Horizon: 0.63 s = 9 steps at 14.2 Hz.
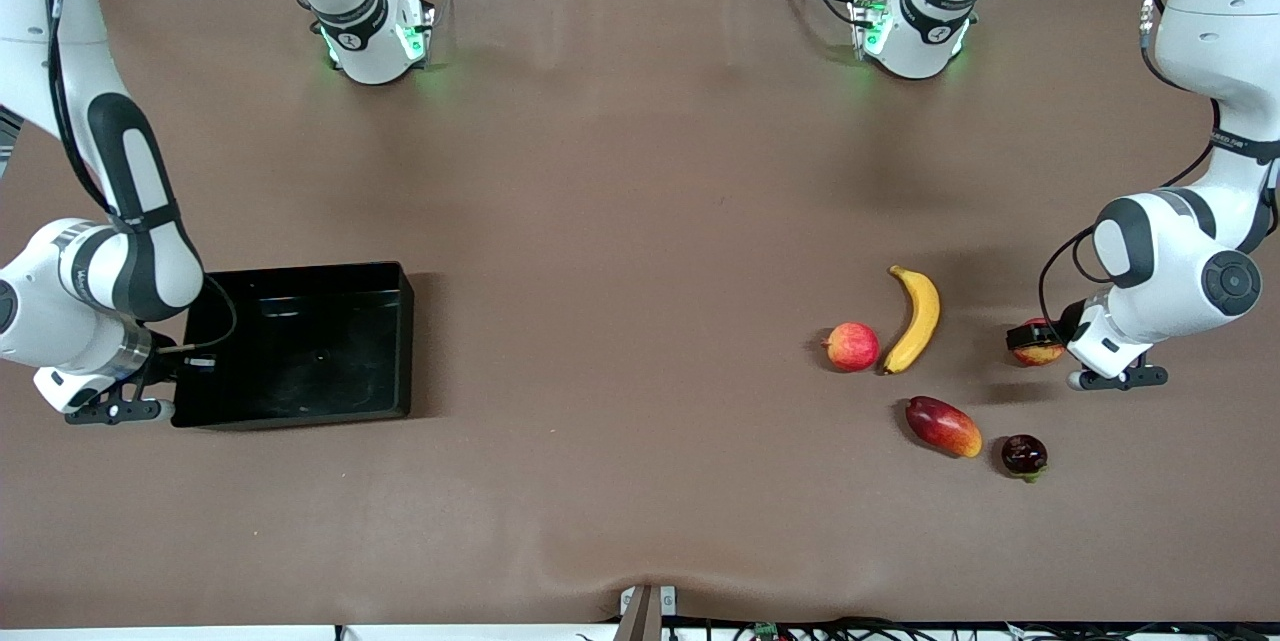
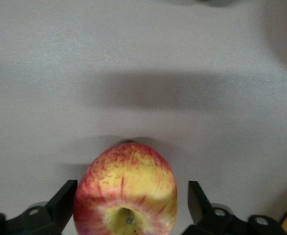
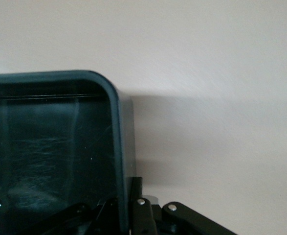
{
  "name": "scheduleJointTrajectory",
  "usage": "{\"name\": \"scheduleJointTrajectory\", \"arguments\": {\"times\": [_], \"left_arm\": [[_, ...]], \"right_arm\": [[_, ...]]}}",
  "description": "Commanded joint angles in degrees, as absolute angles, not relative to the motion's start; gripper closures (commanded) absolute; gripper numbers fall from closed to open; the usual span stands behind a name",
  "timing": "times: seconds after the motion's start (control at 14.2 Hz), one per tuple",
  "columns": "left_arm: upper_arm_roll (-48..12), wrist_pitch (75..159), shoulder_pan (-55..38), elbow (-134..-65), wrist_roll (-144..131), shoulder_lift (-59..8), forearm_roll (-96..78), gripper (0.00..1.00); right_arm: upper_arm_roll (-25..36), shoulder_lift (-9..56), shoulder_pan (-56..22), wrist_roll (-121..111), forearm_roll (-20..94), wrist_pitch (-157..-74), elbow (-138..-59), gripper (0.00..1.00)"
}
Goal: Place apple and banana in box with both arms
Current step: 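Grasp the red apple with the left gripper while the right gripper holds the box, then push the box with the right gripper while the left gripper lifts the apple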
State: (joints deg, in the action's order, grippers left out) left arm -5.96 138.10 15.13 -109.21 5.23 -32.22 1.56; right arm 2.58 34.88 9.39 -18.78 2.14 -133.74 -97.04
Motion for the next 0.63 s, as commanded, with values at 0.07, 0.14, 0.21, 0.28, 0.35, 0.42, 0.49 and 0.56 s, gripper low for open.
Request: {"name": "scheduleJointTrajectory", "arguments": {"times": [0.07,0.14,0.21,0.28,0.35,0.42,0.49,0.56], "left_arm": [[-6.2,137.8,15.1,-108.4,6.4,-32.2,0.5,0.84],[-6.3,137.6,15.0,-108.5,6.4,-31.6,0.7,1.00],[-7.3,136.9,15.2,-108.5,6.4,-30.6,0.8,1.00],[-7.8,134.8,15.3,-108.6,6.3,-29.3,0.9,1.00],[-7.9,132.2,15.2,-108.6,6.3,-27.6,0.9,1.00],[-8.3,129.8,15.1,-108.6,6.2,-26.1,0.9,1.00],[-9.7,127.3,15.5,-108.7,6.1,-24.2,0.9,1.00],[-10.4,124.7,15.4,-108.7,5.2,-22.1,0.8,1.00]], "right_arm": [[2.5,31.7,-1.5,-11.9,2.5,-132.2,-96.4,1.00],[2.5,31.8,-5.3,-6.0,3.0,-132.2,-95.9,1.00],[2.5,31.9,-9.2,0.3,3.2,-132.2,-95.1,1.00],[2.6,32.3,-13.6,7.3,3.3,-132.2,-94.1,1.00],[2.6,32.4,-17.2,13.1,3.3,-132.3,-93.8,1.00],[2.6,32.4,-20.3,17.9,3.3,-132.3,-93.8,1.00],[2.6,32.4,-23.2,21.7,3.3,-132.3,-93.8,1.00],[2.5,32.5,-25.9,25.3,3.3,-132.2,-93.9,1.00]]}}
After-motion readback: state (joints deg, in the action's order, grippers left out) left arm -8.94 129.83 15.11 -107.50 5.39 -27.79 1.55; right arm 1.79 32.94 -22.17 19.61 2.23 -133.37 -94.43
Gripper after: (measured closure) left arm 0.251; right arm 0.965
